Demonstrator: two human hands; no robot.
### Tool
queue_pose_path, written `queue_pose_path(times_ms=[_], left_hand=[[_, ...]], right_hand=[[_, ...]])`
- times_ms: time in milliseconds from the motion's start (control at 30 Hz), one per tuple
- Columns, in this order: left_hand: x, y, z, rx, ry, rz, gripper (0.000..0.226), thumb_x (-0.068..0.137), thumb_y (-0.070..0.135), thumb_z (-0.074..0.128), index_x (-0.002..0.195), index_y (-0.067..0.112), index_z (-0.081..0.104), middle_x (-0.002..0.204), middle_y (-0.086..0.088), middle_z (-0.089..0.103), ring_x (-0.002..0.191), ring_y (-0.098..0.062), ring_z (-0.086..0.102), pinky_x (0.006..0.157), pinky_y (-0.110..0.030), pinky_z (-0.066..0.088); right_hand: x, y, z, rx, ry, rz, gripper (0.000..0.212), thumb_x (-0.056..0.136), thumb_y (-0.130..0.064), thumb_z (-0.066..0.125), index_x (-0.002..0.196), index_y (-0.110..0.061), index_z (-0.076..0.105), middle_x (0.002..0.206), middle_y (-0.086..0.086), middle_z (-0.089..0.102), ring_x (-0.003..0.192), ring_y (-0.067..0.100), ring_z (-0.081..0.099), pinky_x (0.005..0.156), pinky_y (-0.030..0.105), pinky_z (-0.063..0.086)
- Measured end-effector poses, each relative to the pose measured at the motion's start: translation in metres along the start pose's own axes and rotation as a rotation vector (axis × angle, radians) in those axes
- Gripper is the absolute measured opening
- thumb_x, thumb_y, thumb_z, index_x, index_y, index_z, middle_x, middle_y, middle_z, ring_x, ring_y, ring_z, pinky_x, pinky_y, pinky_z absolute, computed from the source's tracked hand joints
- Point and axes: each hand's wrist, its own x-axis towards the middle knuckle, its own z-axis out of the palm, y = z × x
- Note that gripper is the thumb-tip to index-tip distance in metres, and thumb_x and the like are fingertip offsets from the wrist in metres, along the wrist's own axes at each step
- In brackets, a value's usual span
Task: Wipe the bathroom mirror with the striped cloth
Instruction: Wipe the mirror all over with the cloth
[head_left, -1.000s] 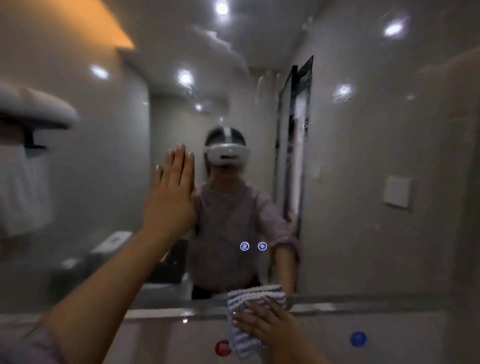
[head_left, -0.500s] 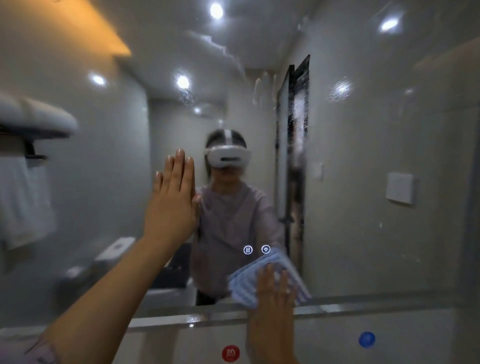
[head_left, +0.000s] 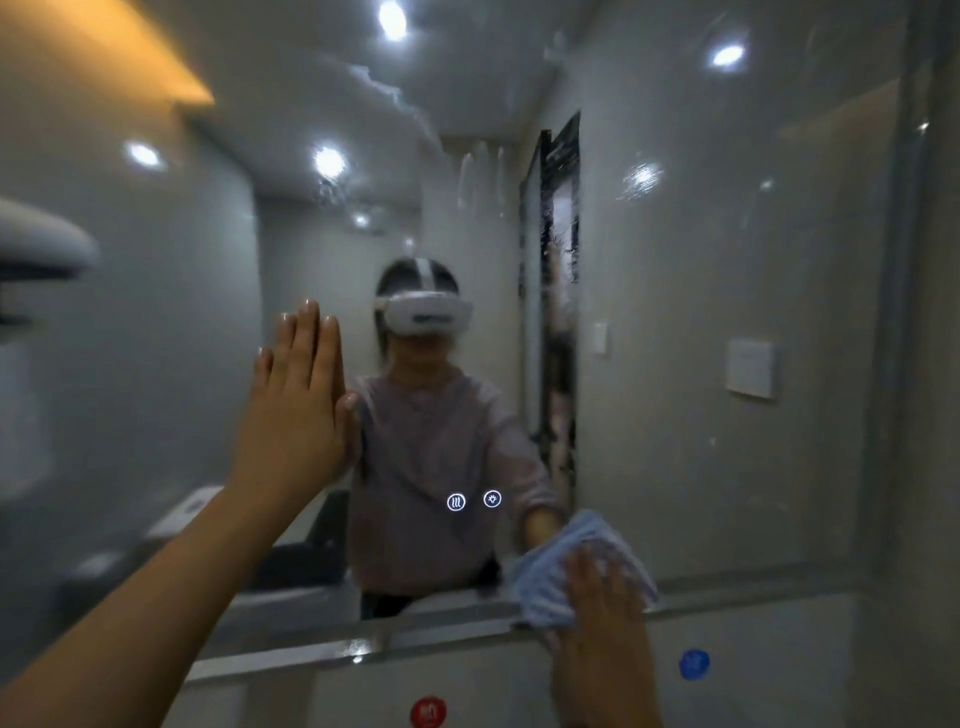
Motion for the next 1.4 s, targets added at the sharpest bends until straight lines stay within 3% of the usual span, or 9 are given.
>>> queue_pose_path(times_ms=[67,167,333,400,533,900,1200,1333,1400], left_hand=[[-0.001,0.001,-0.001,-0.001,-0.001,-0.005,0.070,0.087,0.029,0.036,0.147,0.000,0.015,0.156,-0.019,0.006,0.144,-0.033,0.003,0.115,-0.052,0.011],[-0.001,0.002,-0.003,-0.012,-0.005,0.000,0.070,0.086,0.030,0.034,0.146,-0.001,0.015,0.156,-0.021,0.007,0.144,-0.036,0.005,0.114,-0.053,0.011],[-0.001,0.002,-0.003,-0.003,-0.023,-0.006,0.071,0.087,0.033,0.031,0.147,0.001,0.009,0.157,-0.017,0.002,0.145,-0.032,0.000,0.116,-0.052,0.010],[0.000,0.002,-0.003,-0.001,-0.029,-0.005,0.071,0.087,0.033,0.031,0.147,0.001,0.011,0.157,-0.018,0.003,0.145,-0.033,0.001,0.115,-0.053,0.011],[0.000,0.003,-0.005,0.001,-0.049,-0.017,0.074,0.084,0.038,0.023,0.146,-0.002,0.015,0.155,-0.022,0.007,0.144,-0.040,0.007,0.113,-0.057,0.014],[0.001,0.005,-0.008,0.003,-0.048,-0.023,0.070,0.085,0.027,0.033,0.145,-0.003,0.015,0.155,-0.023,0.007,0.144,-0.039,0.007,0.114,-0.056,0.014],[0.000,0.002,0.000,0.036,0.003,0.005,0.066,0.087,0.029,0.025,0.142,-0.008,0.022,0.151,-0.027,0.019,0.140,-0.042,0.017,0.109,-0.060,0.022],[-0.001,0.004,-0.004,0.066,-0.017,-0.002,0.068,0.086,0.031,0.018,0.141,-0.009,0.020,0.151,-0.028,0.018,0.139,-0.045,0.018,0.110,-0.060,0.024],[-0.001,0.005,-0.006,0.070,-0.021,-0.010,0.070,0.086,0.033,0.014,0.143,-0.007,0.016,0.153,-0.026,0.012,0.142,-0.042,0.013,0.113,-0.057,0.020]], right_hand=[[0.006,0.020,-0.020,-0.173,0.135,-0.061,0.063,0.097,-0.052,0.004,0.147,-0.021,0.028,0.150,0.004,0.036,0.135,0.024,0.040,0.105,0.044,0.039],[0.020,0.021,-0.030,-0.154,0.269,0.046,0.068,0.092,-0.012,0.056,0.144,-0.020,0.012,0.152,0.006,0.010,0.142,0.035,0.014,0.111,0.059,0.022],[-0.004,-0.010,-0.005,-0.175,0.052,-0.047,0.069,0.091,-0.047,0.031,0.151,-0.019,0.014,0.153,-0.004,-0.011,0.137,-0.001,-0.028,0.113,0.026,-0.015],[-0.011,-0.009,0.002,-0.336,-0.070,-0.349,0.062,0.095,-0.042,0.019,0.151,-0.019,0.012,0.156,-0.007,-0.015,0.142,0.009,-0.025,0.114,0.030,-0.012],[-0.001,0.007,0.005,-0.510,-0.094,-0.820,0.075,0.083,-0.033,0.049,0.151,-0.025,0.018,0.160,-0.008,0.007,0.147,0.025,0.007,0.114,0.050,0.012],[0.111,-0.059,-0.043,-0.087,0.303,0.163,0.062,0.097,-0.032,0.037,0.146,-0.021,0.001,0.160,0.008,0.007,0.147,0.032,0.004,0.117,0.053,0.007],[0.049,-0.076,0.001,-0.326,0.062,-0.730,0.069,0.085,-0.034,0.053,0.148,-0.027,0.026,0.154,-0.006,0.028,0.147,0.022,0.006,0.118,0.046,0.003],[0.102,-0.073,-0.030,-0.369,0.176,-0.650,0.071,0.085,-0.029,0.066,0.146,-0.021,0.031,0.153,0.000,0.028,0.145,0.027,0.009,0.116,0.047,0.003],[0.129,-0.079,-0.047,-0.304,0.315,-0.440,0.059,0.091,-0.028,0.046,0.146,-0.013,0.033,0.152,0.010,0.031,0.142,0.036,0.020,0.114,0.047,0.005]])
